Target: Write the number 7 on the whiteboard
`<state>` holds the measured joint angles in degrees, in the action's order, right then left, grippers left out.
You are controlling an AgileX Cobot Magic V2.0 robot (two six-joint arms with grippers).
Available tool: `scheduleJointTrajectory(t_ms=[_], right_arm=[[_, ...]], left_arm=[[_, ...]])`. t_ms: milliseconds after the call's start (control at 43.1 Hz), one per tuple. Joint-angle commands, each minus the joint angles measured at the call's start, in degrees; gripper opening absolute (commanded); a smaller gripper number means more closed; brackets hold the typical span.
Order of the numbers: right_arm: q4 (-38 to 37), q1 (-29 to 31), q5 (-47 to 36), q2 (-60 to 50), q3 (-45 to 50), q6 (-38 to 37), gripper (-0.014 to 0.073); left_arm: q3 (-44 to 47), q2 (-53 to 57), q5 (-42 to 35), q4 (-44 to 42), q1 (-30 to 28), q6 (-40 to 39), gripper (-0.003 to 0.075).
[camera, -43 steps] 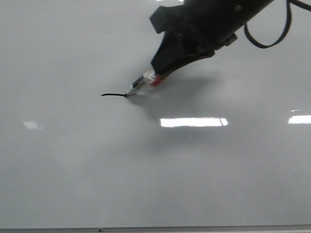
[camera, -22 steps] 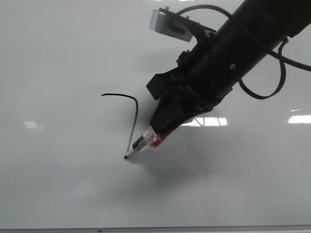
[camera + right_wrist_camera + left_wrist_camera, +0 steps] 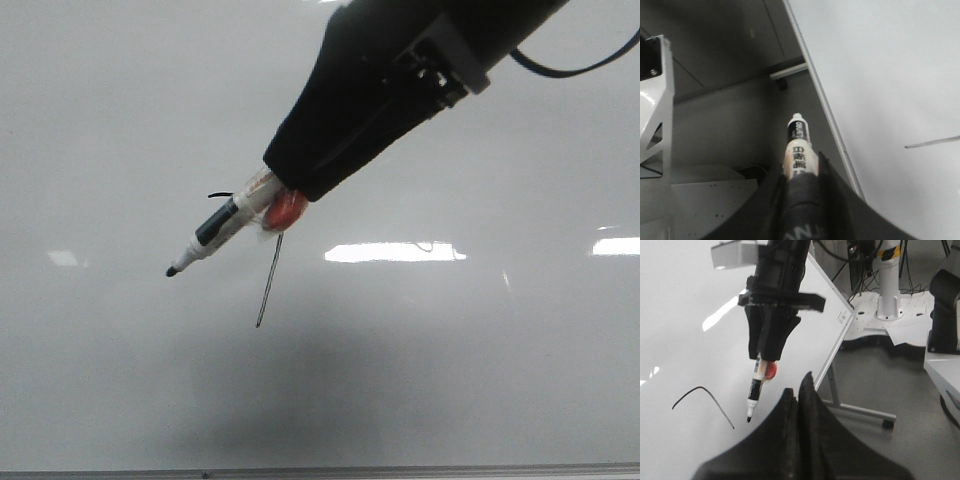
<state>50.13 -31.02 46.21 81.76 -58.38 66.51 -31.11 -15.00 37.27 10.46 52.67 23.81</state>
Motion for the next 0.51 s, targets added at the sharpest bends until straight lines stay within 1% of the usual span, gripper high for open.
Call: scheduleJointTrajectory(t_ms=[0, 46, 93, 186, 255, 278, 325, 487], right_arm=[[1.6, -2.1, 3.3, -3.8, -1.5, 3.1, -0.0069], [1.6, -3.7, 3.6, -4.4, -1.5, 3.5, -0.0069], [1.6, -5.4, 3.6, -4.9, -1.5, 3.5, -0.0069], [1.6, -8.6, 3.5, -5.1, -2.2, 3.5, -0.0069], [1.6, -10.3, 3.2, -5.1, -2.8, 3.5, -0.0069], [1.6, -10.8, 3.0, -5.1, -3.0, 3.5, -0.0069], [1.6, -11.7, 3.0, -5.1, -3.4, 3.5, -0.0069], [1.7, -13.8, 2.7, -5.1, -4.6, 3.5, -0.0069]], left_arm=[[-1.5, -5.2, -2.6, -0.6, 0.2, -0.5, 0.0006], [-1.5, -8.0, -2.6, -0.6, 0.2, -0.5, 0.0057], [-1.6, -11.7, -2.7, -0.6, 0.2, -0.5, 0.0139], [-2.5, -18.0, -2.7, -0.6, 0.2, -0.5, 0.0370], [-3.3, -21.9, -2.9, -0.6, 0.2, -0.5, 0.0468], [-3.6, -22.8, -2.9, -0.6, 0.2, -0.5, 0.0481], [-4.3, -25.2, -3.2, -0.6, 0.2, -0.5, 0.0480], [-5.0, -29.4, -4.9, -0.6, 0.2, -0.2, 0.0422]])
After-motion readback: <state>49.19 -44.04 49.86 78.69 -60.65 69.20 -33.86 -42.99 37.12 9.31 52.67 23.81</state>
